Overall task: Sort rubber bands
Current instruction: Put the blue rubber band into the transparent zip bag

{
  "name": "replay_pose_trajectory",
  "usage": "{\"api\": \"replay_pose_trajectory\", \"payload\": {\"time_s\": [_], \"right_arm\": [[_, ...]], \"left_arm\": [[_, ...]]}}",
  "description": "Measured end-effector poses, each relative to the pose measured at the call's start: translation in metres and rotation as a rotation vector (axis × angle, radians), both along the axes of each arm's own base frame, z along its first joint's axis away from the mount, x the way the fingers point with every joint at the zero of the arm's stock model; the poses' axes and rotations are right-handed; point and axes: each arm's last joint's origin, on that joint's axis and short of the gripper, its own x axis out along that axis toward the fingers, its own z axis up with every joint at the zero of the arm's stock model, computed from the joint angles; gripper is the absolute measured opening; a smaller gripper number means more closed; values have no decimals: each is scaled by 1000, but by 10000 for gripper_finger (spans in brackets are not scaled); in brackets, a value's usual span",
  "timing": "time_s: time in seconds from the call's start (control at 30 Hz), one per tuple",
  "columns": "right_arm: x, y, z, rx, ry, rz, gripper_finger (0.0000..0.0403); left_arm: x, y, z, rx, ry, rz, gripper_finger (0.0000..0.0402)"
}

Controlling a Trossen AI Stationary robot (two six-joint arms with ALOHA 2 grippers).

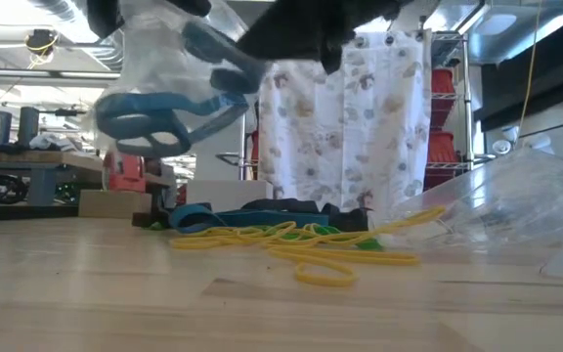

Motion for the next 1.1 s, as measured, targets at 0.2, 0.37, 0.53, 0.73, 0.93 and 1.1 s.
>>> {"api": "replay_pose_trajectory", "payload": {"time_s": [0.2, 0.37, 0.53, 0.73, 0.93, 1.1], "right_arm": [[6, 2, 15, 94, -60, -2, 16], [8, -5, 12, 150, -38, -30, 77], [1, -3, 28, 105, -51, 87, 146], [-13, 9, 39, -125, -8, 281, 179], [-10, 14, 22, -307, 64, 279, 181], [-8, 14, 19, -334, 59, 262, 181]], "left_arm": [[2, 2, 0, -4, -6, 9, 0], [2, 3, 0, -5, -7, 11, 0], [1, 2, 0, -2, 1, 11, 0], [0, 2, -2, -6, 13, 14, 0], [0, 2, -2, -11, 9, 16, 0], [0, 2, -2, -11, 8, 16, 0]]}}
